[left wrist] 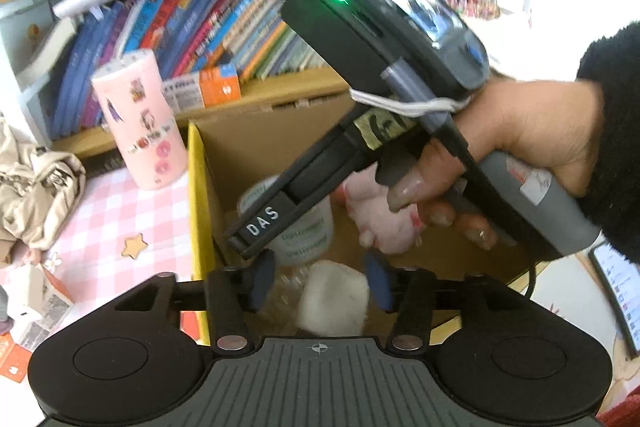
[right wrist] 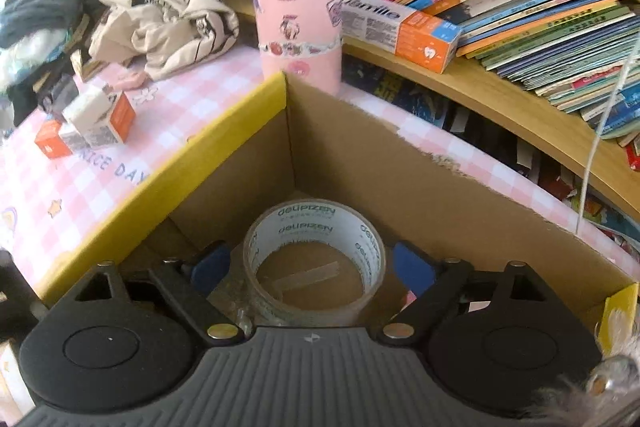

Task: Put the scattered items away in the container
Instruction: 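Open the right gripper to release the tape roll while the left gripper drops the white block, then raise both tools up and back away from the yellow box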

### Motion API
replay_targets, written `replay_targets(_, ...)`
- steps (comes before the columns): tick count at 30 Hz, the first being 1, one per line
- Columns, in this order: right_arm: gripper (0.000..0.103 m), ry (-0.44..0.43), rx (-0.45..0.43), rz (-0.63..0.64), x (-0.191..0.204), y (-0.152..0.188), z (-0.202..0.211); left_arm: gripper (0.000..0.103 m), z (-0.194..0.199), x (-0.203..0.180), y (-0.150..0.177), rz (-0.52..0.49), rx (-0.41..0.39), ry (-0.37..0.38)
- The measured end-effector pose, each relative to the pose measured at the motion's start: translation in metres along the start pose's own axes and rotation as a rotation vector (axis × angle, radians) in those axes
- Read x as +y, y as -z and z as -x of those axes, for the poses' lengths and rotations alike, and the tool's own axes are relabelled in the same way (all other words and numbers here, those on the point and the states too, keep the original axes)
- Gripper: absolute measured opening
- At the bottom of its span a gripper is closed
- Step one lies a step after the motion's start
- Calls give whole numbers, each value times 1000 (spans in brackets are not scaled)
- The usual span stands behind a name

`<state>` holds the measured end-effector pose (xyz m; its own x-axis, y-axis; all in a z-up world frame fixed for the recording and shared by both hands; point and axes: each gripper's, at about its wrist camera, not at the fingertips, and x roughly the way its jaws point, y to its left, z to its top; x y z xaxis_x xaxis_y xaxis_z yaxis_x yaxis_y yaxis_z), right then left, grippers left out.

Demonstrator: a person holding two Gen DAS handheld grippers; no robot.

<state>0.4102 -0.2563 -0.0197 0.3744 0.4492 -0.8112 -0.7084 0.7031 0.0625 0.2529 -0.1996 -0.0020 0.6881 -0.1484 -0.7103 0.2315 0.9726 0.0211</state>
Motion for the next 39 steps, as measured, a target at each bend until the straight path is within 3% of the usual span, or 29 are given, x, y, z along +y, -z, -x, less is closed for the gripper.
replay_targets(5,91,-1,-49,-42,-3,-1,17,69,20,-2,0,5,-47,-21)
replay_targets(23,91,38,-209,-102,11,22,86,79,78,18,28,190,-189,-138)
replay_targets(32,92,108,-267,-121,28,51,125,84,92,21,45,174,-201,-119)
replay_targets(39,92,166,-283,-217,39,83,150,85,104,31,63,159,-198,-108)
